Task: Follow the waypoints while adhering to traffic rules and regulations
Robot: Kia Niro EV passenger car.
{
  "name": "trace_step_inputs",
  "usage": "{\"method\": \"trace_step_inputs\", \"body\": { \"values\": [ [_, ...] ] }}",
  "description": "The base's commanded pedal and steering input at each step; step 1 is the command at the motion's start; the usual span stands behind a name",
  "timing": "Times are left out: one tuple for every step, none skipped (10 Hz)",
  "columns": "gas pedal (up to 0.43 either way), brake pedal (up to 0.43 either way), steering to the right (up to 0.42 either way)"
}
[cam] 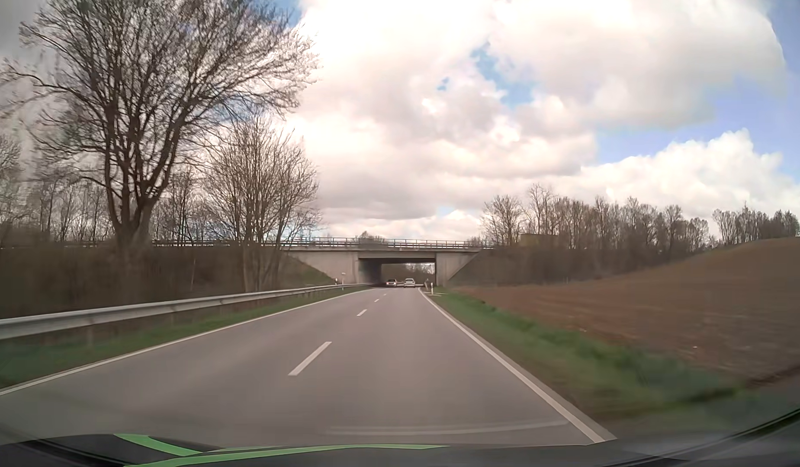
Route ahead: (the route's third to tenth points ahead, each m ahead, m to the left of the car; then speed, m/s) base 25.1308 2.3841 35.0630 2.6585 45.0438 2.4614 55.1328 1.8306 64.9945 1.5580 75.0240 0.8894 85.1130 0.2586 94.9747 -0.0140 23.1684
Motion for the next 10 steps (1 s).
{"method": "trace_step_inputs", "body": {
  "values": [
    [0.209, 0.000, 0.005],
    [0.209, 0.000, 0.005],
    [0.209, 0.000, 0.004],
    [0.209, 0.000, 0.004],
    [0.209, 0.000, 0.003],
    [0.209, 0.000, 0.003],
    [0.209, 0.000, 0.003],
    [0.209, 0.000, 0.003],
    [0.209, 0.000, 0.003],
    [0.209, 0.000, 0.003]
  ]
}}
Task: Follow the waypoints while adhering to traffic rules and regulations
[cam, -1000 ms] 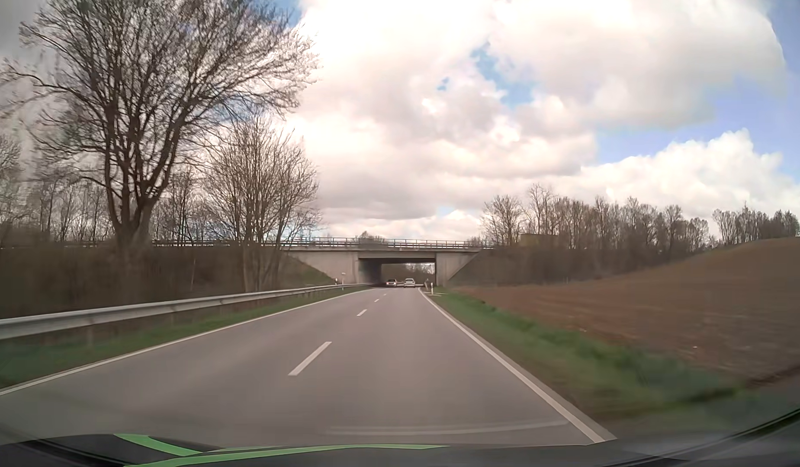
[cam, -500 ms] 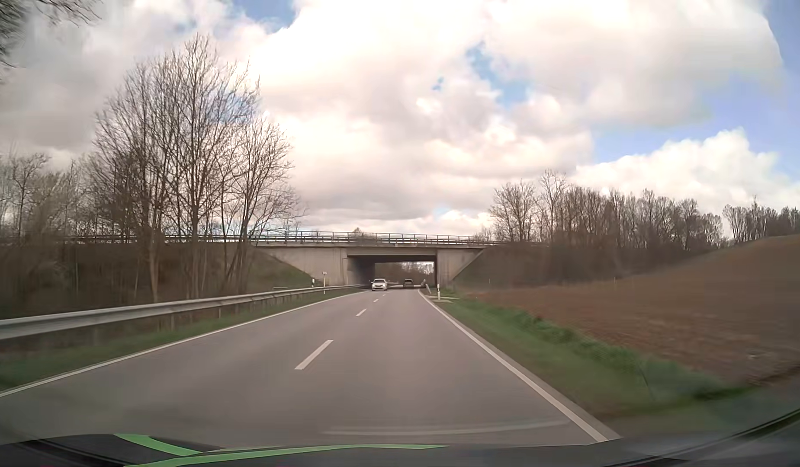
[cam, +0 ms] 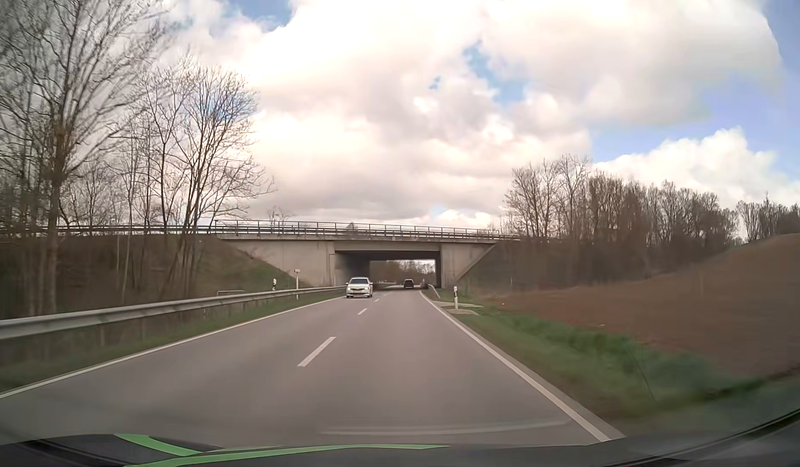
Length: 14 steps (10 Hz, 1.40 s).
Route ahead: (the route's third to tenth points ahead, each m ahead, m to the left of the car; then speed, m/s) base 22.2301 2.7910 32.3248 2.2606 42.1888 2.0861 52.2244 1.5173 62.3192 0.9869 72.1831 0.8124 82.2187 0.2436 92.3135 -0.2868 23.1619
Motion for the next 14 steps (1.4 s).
{"method": "trace_step_inputs", "body": {
  "values": [
    [0.209, 0.000, 0.003],
    [0.209, 0.000, 0.003],
    [0.197, 0.000, 0.003],
    [0.189, 0.000, 0.003],
    [0.189, 0.000, 0.003],
    [0.177, 0.000, 0.004],
    [0.169, 0.000, 0.003],
    [0.157, 0.000, 0.003],
    [0.157, 0.000, 0.004],
    [0.150, 0.000, 0.004],
    [0.138, 0.000, 0.004],
    [0.138, 0.000, 0.004],
    [0.138, 0.000, 0.004],
    [0.138, 0.000, 0.004]
  ]
}}
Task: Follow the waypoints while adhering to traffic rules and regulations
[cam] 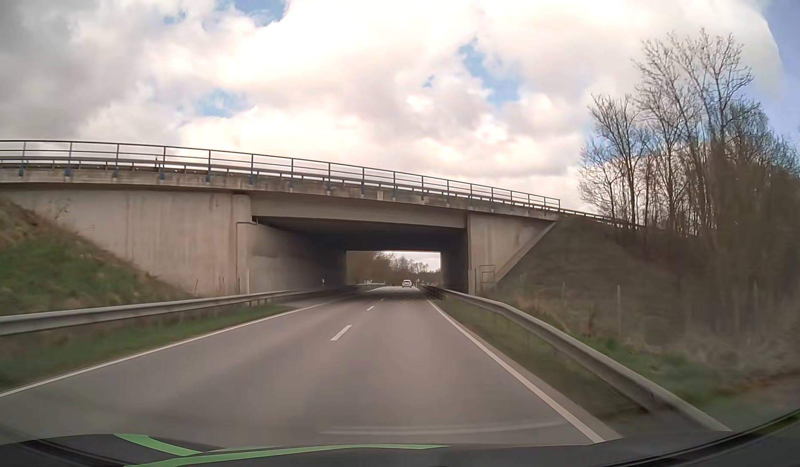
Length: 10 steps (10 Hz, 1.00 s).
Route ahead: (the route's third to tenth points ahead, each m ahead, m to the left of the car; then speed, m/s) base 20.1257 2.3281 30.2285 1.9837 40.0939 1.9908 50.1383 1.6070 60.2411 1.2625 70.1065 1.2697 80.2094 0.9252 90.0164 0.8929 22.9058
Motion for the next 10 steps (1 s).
{"method": "trace_step_inputs", "body": {
  "values": [
    [0.138, 0.000, 0.004],
    [0.138, 0.000, 0.004],
    [0.150, 0.000, 0.004],
    [0.150, 0.000, 0.004],
    [0.150, 0.000, 0.004],
    [0.150, 0.000, 0.004],
    [0.157, 0.000, 0.004],
    [0.157, 0.000, 0.004],
    [0.169, 0.000, 0.004],
    [0.169, 0.000, 0.004]
  ]
}}
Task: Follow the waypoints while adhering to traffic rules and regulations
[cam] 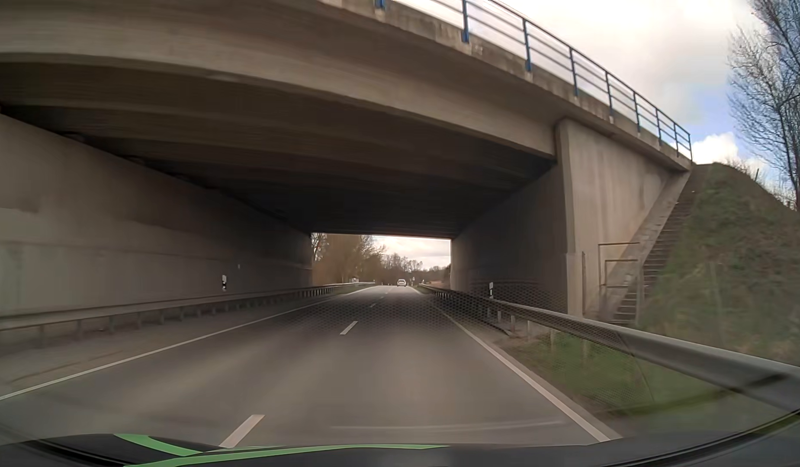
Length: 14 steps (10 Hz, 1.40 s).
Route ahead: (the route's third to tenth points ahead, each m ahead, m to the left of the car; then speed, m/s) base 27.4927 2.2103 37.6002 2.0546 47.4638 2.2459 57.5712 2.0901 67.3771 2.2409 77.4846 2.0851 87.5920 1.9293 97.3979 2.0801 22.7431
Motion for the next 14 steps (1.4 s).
{"method": "trace_step_inputs", "body": {
  "values": [
    [0.169, 0.000, 0.004],
    [0.177, 0.000, 0.004],
    [0.177, 0.000, 0.004],
    [0.189, 0.000, 0.004],
    [0.197, 0.000, 0.004],
    [0.197, 0.000, 0.003],
    [0.197, 0.000, 0.002],
    [0.197, 0.000, 0.001],
    [0.197, 0.000, 0.001],
    [0.197, 0.000, 0.001],
    [0.197, 0.000, 0.001],
    [0.197, 0.000, 0.001],
    [0.197, 0.000, 0.001],
    [0.197, 0.000, 0.001]
  ]
}}
